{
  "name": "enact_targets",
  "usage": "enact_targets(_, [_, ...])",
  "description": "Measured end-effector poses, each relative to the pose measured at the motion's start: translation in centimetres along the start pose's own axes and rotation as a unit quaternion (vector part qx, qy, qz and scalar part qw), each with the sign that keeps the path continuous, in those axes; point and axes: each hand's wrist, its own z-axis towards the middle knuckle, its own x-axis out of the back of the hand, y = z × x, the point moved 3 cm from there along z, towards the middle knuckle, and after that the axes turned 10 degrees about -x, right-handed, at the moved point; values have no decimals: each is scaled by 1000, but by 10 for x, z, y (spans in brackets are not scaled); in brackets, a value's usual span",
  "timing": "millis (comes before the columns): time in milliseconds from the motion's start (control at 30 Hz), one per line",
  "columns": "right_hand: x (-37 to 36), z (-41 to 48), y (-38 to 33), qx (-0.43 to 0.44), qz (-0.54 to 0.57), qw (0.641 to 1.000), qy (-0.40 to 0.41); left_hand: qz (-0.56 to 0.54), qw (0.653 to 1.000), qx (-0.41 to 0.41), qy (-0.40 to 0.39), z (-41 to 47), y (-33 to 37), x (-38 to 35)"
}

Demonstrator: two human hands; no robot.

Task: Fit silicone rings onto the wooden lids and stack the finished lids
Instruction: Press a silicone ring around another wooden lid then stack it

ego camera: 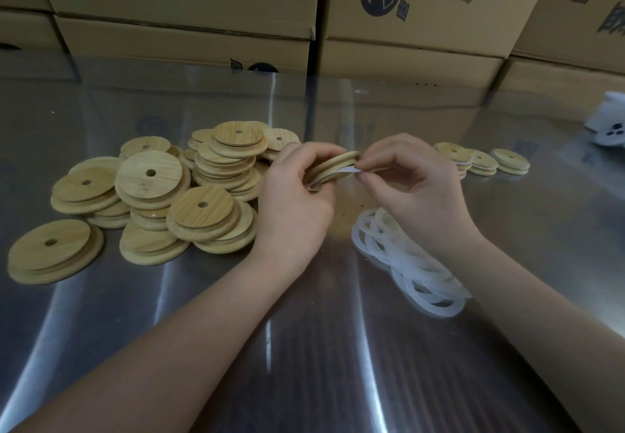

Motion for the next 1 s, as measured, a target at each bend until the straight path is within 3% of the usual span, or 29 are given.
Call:
enact_targets(233, [-1, -2, -6, 67, -55, 996, 17, 63, 998, -11, 21, -2, 0, 1])
enact_targets(633, [2, 2, -6, 24, -61, 998, 5, 38, 997, 42, 43, 1, -5, 2])
enact_targets(1000, [5, 4, -9, 59, -103, 993, -24, 41, 999, 21, 17, -2, -7, 0])
